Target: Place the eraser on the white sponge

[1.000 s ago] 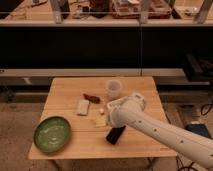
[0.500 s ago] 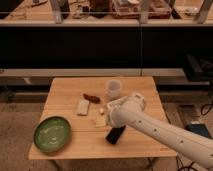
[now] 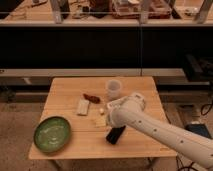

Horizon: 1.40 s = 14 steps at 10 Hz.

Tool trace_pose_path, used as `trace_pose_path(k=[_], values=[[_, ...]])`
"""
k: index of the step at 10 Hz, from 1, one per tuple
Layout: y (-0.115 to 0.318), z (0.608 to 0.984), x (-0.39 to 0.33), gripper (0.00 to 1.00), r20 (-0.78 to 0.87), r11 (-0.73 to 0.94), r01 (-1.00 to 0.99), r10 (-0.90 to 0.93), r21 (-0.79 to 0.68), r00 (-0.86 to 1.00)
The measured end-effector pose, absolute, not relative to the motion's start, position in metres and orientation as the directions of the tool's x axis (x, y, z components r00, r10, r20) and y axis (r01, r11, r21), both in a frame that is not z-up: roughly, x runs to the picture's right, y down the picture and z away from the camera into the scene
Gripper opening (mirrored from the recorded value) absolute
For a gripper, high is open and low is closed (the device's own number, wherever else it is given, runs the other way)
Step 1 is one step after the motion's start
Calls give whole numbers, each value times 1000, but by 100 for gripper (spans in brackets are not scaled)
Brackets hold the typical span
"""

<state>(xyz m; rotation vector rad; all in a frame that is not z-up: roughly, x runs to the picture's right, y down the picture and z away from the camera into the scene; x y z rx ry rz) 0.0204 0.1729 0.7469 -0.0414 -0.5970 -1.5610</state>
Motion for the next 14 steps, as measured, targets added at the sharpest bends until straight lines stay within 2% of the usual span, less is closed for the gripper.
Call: trace_pose_path(k=[12, 14], values=[[173, 747, 21, 80, 383, 40, 939, -918, 341, -100], [180, 749, 25, 80, 428, 58, 942, -899, 331, -95]])
